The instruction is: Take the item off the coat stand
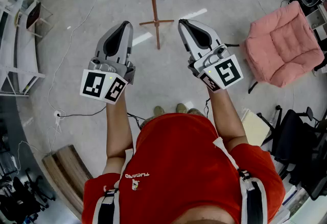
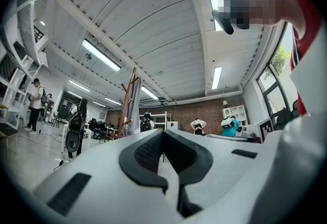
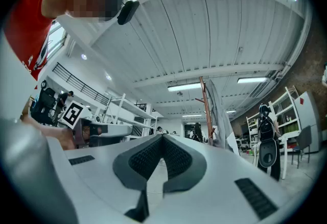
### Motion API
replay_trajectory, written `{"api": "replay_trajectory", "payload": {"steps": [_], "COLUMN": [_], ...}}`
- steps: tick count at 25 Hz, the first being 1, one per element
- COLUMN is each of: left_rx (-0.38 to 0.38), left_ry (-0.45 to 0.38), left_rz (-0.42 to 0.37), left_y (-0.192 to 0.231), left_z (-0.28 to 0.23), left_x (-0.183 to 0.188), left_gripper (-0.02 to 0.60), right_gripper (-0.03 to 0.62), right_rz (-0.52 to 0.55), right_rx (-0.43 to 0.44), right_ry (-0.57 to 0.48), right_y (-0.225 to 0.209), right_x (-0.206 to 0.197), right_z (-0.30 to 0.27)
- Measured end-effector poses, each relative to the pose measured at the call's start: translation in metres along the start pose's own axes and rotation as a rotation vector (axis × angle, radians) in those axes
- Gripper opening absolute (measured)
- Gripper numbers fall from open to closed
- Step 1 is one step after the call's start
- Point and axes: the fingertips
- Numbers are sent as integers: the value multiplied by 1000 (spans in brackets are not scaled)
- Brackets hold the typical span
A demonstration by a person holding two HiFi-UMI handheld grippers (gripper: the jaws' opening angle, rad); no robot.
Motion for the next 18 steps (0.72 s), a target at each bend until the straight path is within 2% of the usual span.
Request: {"api": "replay_trajectory", "payload": {"steps": [13,18], "left_rx": [-37,-31], "left_ry": [4,15], "left_rz": [29,41], "left_y": [54,81], "left_z": [6,1], "left_x": [0,-6], "left_gripper": [9,9], "right_gripper": [25,28], "right_rz": [8,4], "right_rx": [-38,-72], "right_ry": [38,66], "right_y": [8,-8], "right_x": [-31,-52], "right_z": [-39,-63]}}
Point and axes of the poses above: the fingertips, and each gripper's own axes: z backward along the fingers, y to its left, x out of its top, and after that the axes turned 14 degrees about -y, right-handed
